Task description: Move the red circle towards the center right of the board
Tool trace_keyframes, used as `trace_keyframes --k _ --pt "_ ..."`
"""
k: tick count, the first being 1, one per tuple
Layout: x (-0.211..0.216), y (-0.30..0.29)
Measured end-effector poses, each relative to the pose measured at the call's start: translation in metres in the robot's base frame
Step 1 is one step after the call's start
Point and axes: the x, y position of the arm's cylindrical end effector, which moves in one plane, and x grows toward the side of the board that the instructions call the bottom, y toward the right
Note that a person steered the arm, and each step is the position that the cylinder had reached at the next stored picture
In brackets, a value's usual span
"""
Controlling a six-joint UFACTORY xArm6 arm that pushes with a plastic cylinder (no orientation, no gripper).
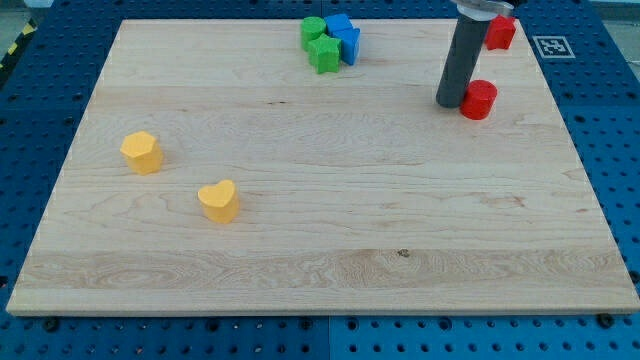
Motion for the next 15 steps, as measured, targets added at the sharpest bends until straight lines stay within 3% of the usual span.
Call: trace_keyframes --k 10,12,14,15 --pt "0.035 0.013" --pt "-0.001 -0.010" --pt "0.011 0.073" --pt "0.000 0.073"
